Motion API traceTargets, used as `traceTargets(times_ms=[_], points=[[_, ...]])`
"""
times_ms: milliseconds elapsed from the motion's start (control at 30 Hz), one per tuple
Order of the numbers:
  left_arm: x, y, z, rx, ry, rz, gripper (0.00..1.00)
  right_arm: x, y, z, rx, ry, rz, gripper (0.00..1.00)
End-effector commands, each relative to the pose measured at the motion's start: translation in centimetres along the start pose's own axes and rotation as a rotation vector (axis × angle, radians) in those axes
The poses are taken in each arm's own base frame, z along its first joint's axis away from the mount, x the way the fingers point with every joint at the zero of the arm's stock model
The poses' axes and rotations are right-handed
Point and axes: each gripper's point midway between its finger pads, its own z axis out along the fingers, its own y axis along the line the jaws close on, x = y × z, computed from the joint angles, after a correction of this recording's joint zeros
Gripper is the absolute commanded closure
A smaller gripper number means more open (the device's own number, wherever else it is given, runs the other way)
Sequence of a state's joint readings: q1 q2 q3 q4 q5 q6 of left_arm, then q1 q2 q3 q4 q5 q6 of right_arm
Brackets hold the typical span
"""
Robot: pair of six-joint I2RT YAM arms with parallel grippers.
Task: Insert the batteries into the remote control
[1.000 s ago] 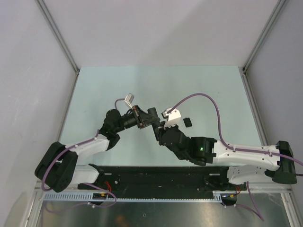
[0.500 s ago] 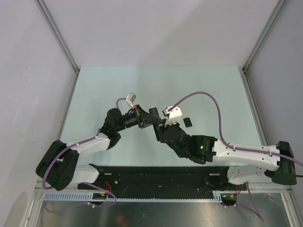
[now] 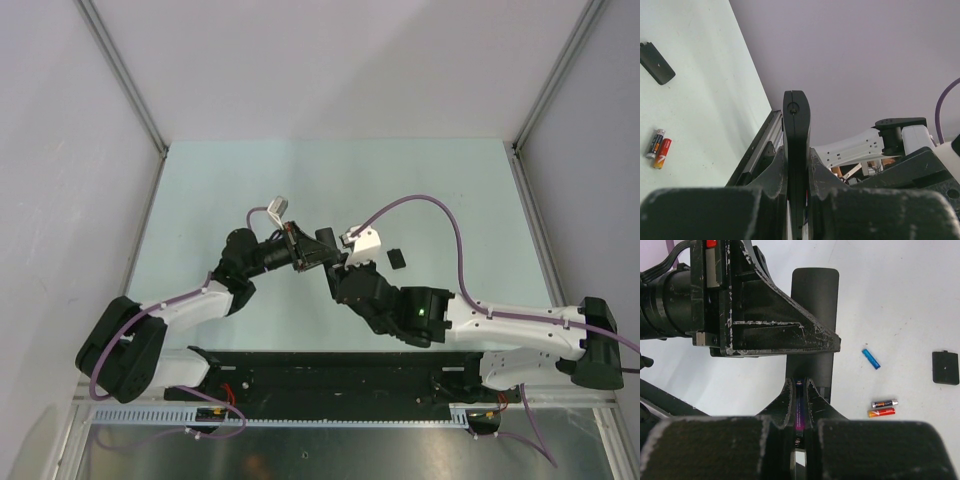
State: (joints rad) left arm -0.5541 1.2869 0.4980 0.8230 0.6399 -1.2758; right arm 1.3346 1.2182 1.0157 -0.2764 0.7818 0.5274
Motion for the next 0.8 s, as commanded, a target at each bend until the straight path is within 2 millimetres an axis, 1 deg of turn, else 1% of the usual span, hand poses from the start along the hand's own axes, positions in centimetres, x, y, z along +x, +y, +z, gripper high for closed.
traceTargets(times_ms=[0, 200, 400, 567, 767], points=[[-1.2, -3.4, 0.6, 0.091, -0.017, 0.060, 1.00, -1.0, 0.7, -0.6, -0.003, -0.014, 0.037, 1.00], [-1.7, -3.8, 0.8, 0.097, -0.028, 0.074, 1.00, -0.7, 0.5, -1.0, -0.004, 0.002, 0.034, 1.00], [-2.0, -4.2, 0.9, 0.103, -0.044, 0.077, 1.00, 0.2, 0.3, -1.1, -0.002, 0.037, 0.033, 1.00], [-2.3, -4.8, 0.7, 0.114, -0.062, 0.089, 1.00, 1.5, 0.1, -0.6, 0.008, 0.084, 0.030, 1.00], [-2.7, -5.7, 0.6, 0.131, -0.074, 0.103, 1.00, 2.3, 0.1, 0.0, 0.004, 0.123, 0.046, 1.00]])
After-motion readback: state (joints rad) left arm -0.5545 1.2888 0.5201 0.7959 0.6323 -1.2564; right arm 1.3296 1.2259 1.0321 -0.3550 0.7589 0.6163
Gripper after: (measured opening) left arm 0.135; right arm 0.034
